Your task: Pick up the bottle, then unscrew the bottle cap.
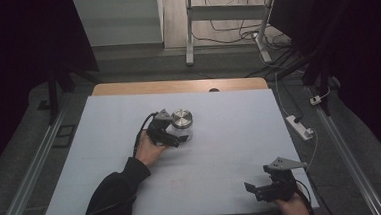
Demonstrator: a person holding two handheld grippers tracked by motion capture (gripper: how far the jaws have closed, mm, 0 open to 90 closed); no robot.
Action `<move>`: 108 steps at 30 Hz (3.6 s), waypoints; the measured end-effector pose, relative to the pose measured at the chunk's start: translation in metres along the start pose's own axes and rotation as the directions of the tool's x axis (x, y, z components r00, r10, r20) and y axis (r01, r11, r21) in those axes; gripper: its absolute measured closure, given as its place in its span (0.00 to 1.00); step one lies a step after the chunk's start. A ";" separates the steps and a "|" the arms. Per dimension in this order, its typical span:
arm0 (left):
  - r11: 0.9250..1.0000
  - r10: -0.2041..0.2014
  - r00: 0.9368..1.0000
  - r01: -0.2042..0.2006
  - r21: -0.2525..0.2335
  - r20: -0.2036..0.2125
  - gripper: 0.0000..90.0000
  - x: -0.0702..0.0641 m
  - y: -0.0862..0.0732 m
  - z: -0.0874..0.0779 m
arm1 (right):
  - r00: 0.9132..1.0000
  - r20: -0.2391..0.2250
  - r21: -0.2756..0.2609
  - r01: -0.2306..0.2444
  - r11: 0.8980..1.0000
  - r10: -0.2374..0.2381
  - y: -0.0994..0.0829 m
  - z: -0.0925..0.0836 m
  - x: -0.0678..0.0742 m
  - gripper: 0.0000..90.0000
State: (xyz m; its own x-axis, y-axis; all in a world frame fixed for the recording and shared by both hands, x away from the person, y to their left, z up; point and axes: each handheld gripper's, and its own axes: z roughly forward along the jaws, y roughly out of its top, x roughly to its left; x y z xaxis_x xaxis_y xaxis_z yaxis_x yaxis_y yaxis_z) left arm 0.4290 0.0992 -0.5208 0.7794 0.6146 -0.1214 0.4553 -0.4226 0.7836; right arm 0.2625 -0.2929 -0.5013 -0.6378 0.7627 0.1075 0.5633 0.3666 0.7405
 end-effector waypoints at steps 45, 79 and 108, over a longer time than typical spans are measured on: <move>0.998 0.053 0.998 -0.053 -0.018 0.017 0.18 -0.016 0.017 -0.040 | 1.000 -0.008 0.007 0.013 1.000 -0.013 0.000 0.001 0.001 0.02; 0.991 0.137 0.986 -0.135 -0.027 0.097 0.18 -0.080 -0.009 -0.104 | 1.000 -0.005 0.009 0.013 1.000 -0.013 0.000 0.001 0.002 0.02; 0.986 0.162 0.980 -0.158 -0.042 0.113 0.18 -0.093 -0.017 -0.112 | 0.999 0.010 -0.025 0.043 0.999 -0.043 0.001 -0.003 0.006 0.01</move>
State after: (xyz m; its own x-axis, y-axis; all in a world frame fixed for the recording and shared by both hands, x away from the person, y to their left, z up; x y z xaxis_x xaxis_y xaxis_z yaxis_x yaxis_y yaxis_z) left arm 0.3002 0.1236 -0.4549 0.8866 0.4586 -0.0607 0.3076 -0.4864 0.8178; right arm 0.2581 -0.2895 -0.4981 -0.6563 0.7514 0.0690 0.5216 0.3857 0.7610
